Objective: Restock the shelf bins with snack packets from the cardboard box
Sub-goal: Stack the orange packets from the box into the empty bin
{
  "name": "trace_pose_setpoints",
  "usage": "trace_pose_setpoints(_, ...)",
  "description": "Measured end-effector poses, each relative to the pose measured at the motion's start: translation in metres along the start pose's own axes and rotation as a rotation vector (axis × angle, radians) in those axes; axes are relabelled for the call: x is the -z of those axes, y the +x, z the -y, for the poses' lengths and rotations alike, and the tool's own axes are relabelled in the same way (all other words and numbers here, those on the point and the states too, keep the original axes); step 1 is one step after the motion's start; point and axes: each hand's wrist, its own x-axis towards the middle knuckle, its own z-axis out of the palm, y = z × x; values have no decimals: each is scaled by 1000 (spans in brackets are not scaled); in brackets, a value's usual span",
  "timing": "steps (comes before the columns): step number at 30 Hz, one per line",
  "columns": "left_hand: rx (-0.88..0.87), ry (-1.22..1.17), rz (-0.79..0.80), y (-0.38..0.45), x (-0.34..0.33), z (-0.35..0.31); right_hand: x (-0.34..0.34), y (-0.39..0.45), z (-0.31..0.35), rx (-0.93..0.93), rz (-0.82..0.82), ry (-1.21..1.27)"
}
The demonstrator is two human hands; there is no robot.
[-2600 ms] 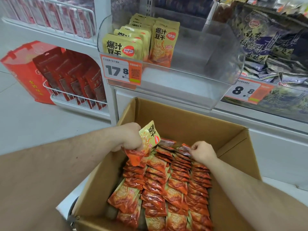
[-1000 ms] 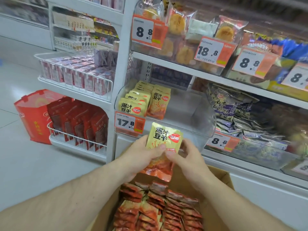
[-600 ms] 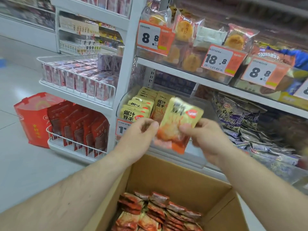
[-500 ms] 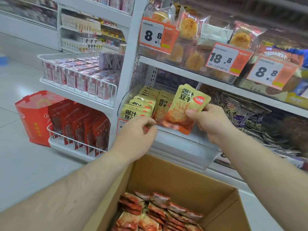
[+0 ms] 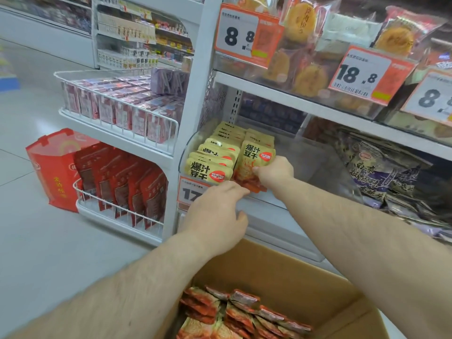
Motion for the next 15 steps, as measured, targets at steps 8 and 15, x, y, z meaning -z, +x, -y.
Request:
trace_pose_setpoints(8,10,-21,-41,-1,-2,-1,-8,0,7,-34,94,-123)
trace_pose_setpoints(15,10,-39,-30,-3,-1,-2,-8,6,5,-89,182,-47)
